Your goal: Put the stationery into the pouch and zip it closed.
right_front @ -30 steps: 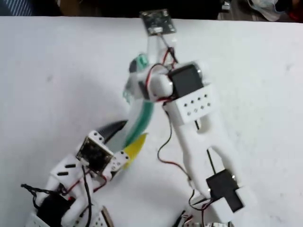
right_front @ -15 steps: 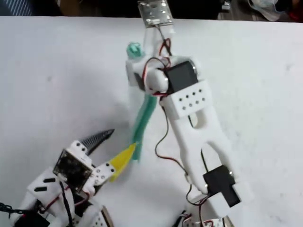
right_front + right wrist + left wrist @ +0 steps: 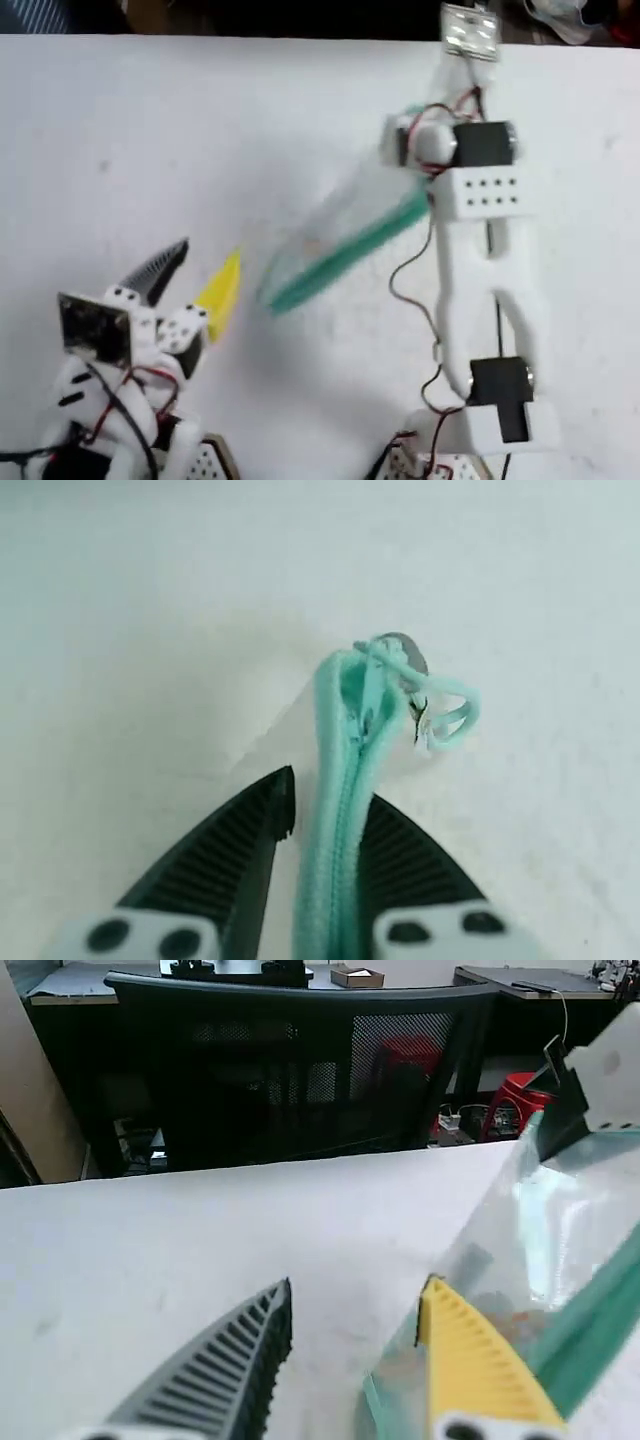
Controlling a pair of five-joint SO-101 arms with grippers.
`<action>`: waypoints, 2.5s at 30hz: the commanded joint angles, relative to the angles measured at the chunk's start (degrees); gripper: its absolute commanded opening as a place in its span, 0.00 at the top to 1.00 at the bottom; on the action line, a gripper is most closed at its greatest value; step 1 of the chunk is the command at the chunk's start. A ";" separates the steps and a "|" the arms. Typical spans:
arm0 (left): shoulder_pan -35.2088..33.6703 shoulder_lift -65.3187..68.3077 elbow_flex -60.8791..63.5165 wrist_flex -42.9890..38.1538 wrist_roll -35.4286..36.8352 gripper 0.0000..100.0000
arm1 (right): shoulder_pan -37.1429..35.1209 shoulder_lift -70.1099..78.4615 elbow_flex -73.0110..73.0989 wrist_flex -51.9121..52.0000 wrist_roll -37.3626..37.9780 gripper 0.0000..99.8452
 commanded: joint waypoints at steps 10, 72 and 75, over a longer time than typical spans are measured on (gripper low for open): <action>-0.84 0.48 12.75 -16.88 0.70 0.77 | 5.76 -0.57 19.96 -9.10 2.90 0.98; -4.09 0.66 15.74 -21.01 -0.88 0.78 | 3.65 -10.07 44.75 -33.10 2.55 0.85; -3.91 0.66 16.53 -21.71 -0.88 0.78 | 5.41 -10.07 48.70 -40.57 2.73 0.97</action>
